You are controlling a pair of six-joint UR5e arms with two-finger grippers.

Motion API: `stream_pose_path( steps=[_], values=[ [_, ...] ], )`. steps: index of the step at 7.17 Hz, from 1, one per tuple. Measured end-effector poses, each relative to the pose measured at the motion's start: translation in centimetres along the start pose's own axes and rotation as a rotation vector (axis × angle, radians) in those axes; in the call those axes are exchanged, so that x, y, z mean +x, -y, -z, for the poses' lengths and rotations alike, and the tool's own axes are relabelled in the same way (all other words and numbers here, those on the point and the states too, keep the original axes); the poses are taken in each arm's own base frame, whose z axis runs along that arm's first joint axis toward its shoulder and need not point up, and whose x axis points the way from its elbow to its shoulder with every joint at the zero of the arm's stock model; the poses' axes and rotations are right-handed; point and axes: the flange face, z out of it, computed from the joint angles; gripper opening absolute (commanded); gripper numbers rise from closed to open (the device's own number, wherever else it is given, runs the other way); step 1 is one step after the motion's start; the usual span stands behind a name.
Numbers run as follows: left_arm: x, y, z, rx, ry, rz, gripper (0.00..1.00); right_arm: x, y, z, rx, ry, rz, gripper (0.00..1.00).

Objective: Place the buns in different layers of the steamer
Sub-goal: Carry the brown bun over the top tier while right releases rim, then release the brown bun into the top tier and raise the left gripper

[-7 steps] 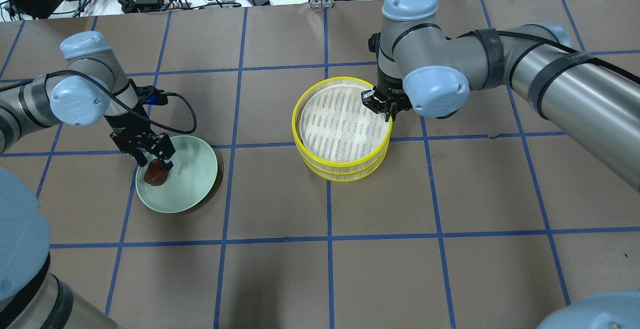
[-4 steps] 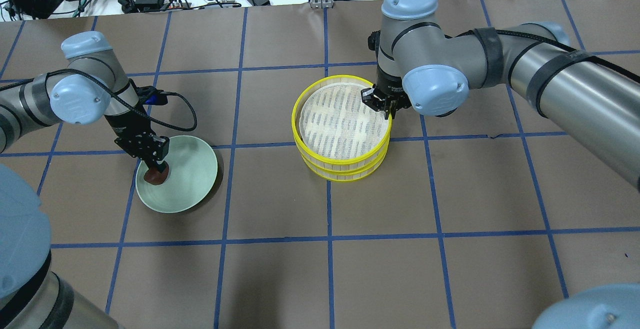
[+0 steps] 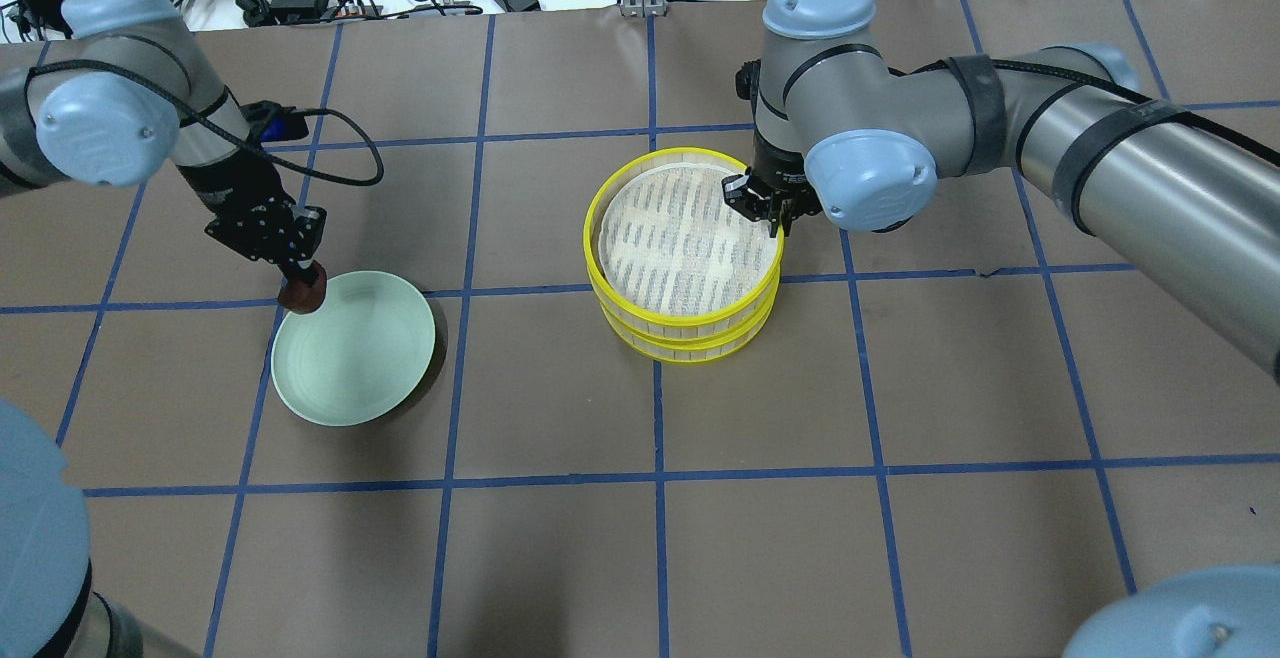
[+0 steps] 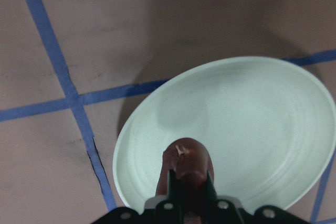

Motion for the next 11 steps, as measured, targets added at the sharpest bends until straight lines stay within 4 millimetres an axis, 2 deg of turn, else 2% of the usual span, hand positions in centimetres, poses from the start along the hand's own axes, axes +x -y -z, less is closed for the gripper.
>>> stream_pose_path(
  steps=[1, 2, 3, 4, 6, 7, 8, 9, 10, 11],
  values=[
    [3.3, -0.2, 3.2, 0.041, -0.01, 0.076, 0.0, 0.1, 0.0, -0.1, -0.001, -0.011, 0.003, 0.0],
    [7.1, -0.6, 5.2, 0.075, -0.042, 0.152, 0.0, 0.2, 0.0, 0.0, 0.0, -0.021, 0.006, 0.0],
    [10.9, -1.2, 6.2, 0.097, -0.081, 0.205, 0.0, 0.3, -0.1, -0.1, -0.002, -0.025, 0.006, 0.96],
    [14.6, -1.7, 6.9, 0.12, -0.13, 0.248, 0.0, 0.3, -0.2, -0.3, -0.007, -0.029, 0.006, 1.0],
    [21.6, -1.9, 6.8, 0.167, -0.255, 0.314, 0.0, 0.5, -0.2, 0.3, 0.002, -0.036, -0.001, 1.0],
    [24.4, -1.9, 6.1, 0.163, -0.337, 0.331, 0.0, 1.0, -0.5, 2.4, 0.029, -0.032, -0.006, 1.0],
    [26.6, -1.8, 5.0, 0.141, -0.42, 0.329, 0.0, 1.8, -1.4, 5.9, 0.055, -0.027, -0.014, 1.0],
    [28.3, -1.5, 3.6, 0.133, -0.471, 0.32, 0.09, 3.0, -2.8, 9.8, 0.061, -0.023, -0.027, 1.0],
    [29.6, -1.1, 1.9, 0.132, -0.495, 0.32, 0.71, 4.2, -4.3, 14.3, 0.058, -0.02, -0.039, 1.0],
    [30.8, -0.7, 0.6, 0.134, -0.504, 0.323, 0.98, 5.2, -5.5, 18.8, 0.061, -0.014, -0.044, 1.0]
  ],
)
